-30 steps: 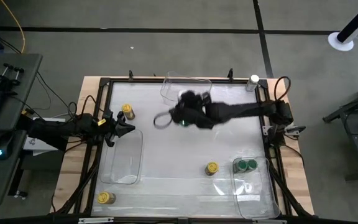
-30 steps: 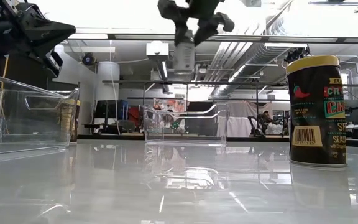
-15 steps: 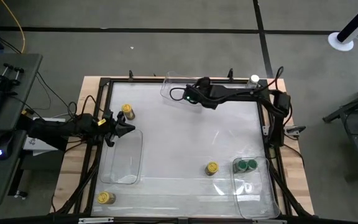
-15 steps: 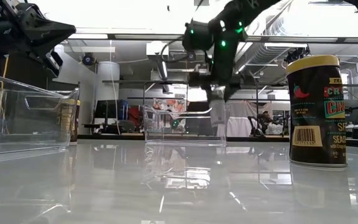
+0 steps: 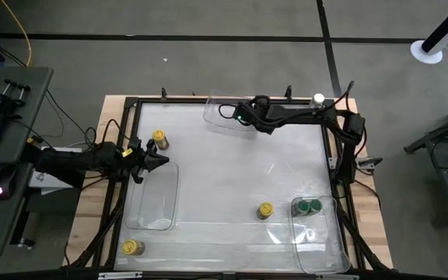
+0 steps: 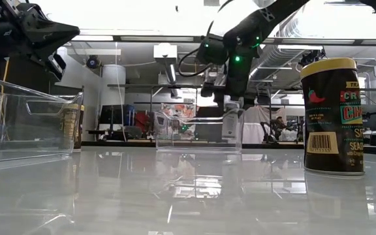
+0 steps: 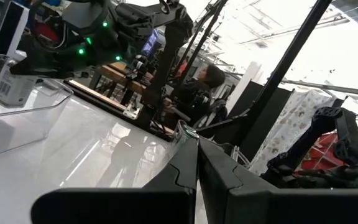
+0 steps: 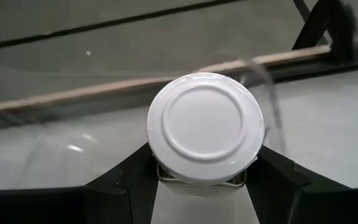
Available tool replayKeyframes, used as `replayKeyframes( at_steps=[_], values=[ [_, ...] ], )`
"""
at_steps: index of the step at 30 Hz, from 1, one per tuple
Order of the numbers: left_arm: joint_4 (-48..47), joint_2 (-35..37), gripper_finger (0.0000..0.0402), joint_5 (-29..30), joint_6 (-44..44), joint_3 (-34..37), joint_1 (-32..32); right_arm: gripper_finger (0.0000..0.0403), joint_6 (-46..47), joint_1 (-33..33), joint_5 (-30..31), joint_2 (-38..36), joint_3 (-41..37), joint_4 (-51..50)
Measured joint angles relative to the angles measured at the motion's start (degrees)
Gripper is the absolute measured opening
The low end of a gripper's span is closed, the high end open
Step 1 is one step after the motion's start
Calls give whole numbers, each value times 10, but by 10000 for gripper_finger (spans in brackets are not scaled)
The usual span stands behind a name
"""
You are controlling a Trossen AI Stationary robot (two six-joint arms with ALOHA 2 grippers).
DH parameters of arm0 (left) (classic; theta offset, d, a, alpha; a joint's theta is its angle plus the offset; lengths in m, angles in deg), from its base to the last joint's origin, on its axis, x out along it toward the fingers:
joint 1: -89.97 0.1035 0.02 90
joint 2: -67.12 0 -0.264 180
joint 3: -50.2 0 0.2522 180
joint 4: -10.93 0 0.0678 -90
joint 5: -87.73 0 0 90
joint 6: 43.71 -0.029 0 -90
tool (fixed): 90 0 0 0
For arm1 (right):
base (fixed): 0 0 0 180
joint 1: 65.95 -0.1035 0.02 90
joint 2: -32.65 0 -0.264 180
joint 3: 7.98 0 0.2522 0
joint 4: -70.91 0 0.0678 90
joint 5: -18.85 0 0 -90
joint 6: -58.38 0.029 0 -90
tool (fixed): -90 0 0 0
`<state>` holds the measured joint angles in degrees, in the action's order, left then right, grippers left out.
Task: Sort spices by type
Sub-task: Put the bottom white seasoning bottle into the top transparent bin
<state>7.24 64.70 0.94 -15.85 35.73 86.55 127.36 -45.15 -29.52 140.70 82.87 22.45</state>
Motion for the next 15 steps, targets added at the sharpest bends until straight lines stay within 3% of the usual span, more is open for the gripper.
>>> replayKeyframes(
  at_steps=[6,11,15],
  values=[
    [0,0,1,0,0,0,0,195,-9,0,-14,0,-1,-10],
    [0,0,1,0,0,0,0,236,-9,2,-14,0,-1,-23],
    [0,0,1,0,0,0,0,245,-10,2,-14,0,0,-24]
  ],
)
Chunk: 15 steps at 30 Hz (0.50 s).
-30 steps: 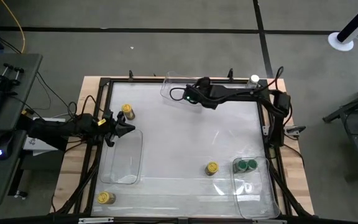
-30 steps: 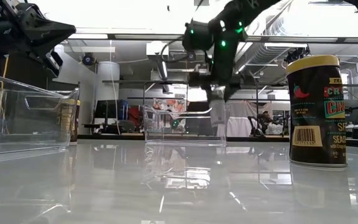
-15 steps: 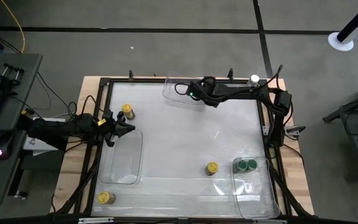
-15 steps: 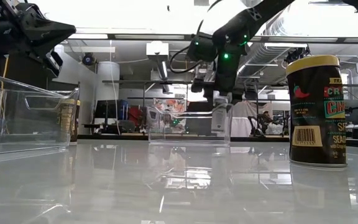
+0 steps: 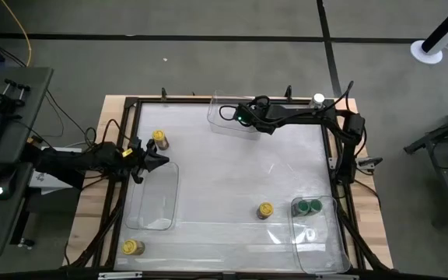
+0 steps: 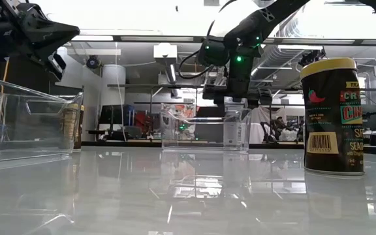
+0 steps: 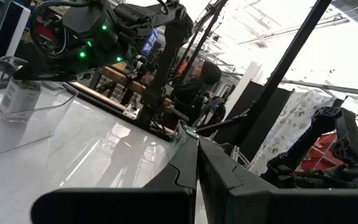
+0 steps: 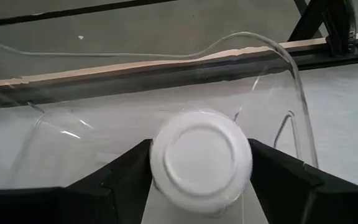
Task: Sort spices by type
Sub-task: Put the bottom white seasoning bottle into the top transparent bin
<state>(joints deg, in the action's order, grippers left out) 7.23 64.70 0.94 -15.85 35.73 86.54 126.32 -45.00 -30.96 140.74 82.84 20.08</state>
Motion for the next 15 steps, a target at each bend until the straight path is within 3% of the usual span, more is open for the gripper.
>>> replayKeyframes(
  at_steps=[15],
  values=[
    [0,0,1,0,0,0,0,250,-43,0,2,1,7,-2]
  ],
)
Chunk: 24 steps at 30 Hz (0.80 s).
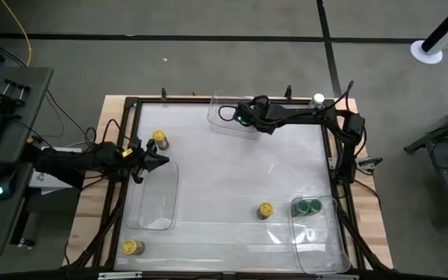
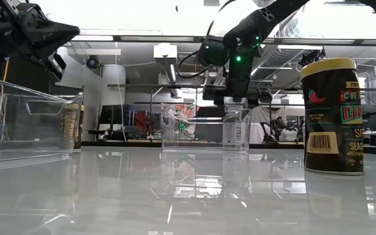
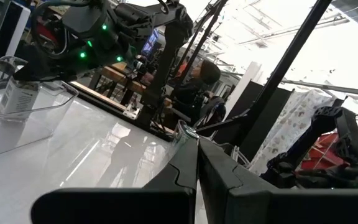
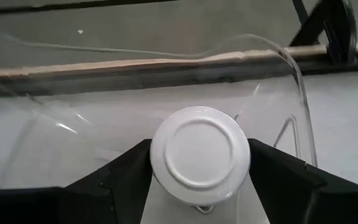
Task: Sort spices by type
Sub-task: Put the bottom white seasoning bottle into the top transparent bin
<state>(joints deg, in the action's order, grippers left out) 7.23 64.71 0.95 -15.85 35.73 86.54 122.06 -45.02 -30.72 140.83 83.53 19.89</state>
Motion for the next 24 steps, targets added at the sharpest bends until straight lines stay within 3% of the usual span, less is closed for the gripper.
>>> replayKeyframes(
  at_steps=[12,16,19,24],
  values=[
    [0,0,1,0,0,0,0,251,-120,-1,22,0,107,-95],
    [0,0,1,0,0,0,0,233,-201,-10,-25,0,133,-105],
    [0,0,1,0,0,0,0,183,-257,-23,-80,0,135,-115],
    [0,0,1,0,0,0,0,26,-271,-36,-91,0,109,-138]
  ],
)
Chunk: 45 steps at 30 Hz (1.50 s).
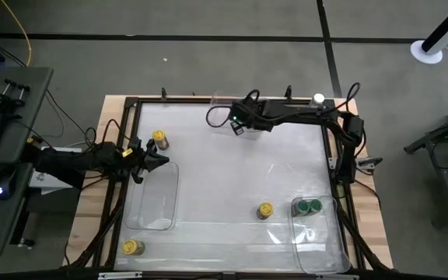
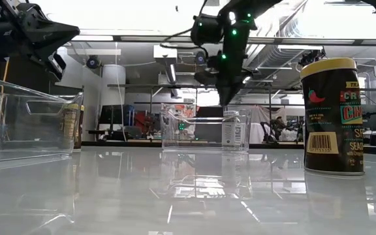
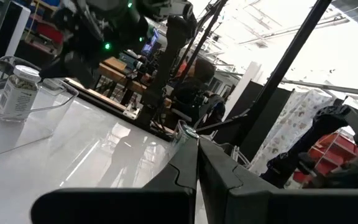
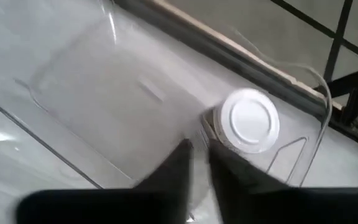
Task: Sort spices by type
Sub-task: Put the bottom white seasoning bottle into the top transparent bin
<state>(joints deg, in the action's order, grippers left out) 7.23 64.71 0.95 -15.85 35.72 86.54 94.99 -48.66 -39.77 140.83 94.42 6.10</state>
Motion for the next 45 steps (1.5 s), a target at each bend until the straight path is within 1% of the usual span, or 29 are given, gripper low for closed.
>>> replayKeyframes(
  at_steps=[1,3,6,9,14,18,22,33,39,45],
  values=[
    [0,0,1,0,0,0,0,17,-6,-1,0,0,-5,4],
    [0,0,1,0,0,0,0,19,-6,-1,-1,0,-11,10],
    [0,0,1,0,0,0,0,5,-9,2,-1,0,-15,7],
    [0,0,1,0,0,0,0,5,-11,8,-3,0,-15,8],
    [0,0,1,0,0,0,0,2,-36,25,-49,0,-15,18],
    [0,0,1,0,0,0,0,1,-39,31,-46,0,-15,22],
    [0,0,1,0,0,0,0,1,-52,37,-67,0,-15,24],
    [0,0,1,0,0,0,0,0,-71,50,-71,2,-15,-5],
    [0,0,1,0,0,0,0,0,-79,52,-46,2,-15,-39],
    [0,0,1,0,0,0,0,0,-86,52,-39,2,-15,-53]
  ],
)
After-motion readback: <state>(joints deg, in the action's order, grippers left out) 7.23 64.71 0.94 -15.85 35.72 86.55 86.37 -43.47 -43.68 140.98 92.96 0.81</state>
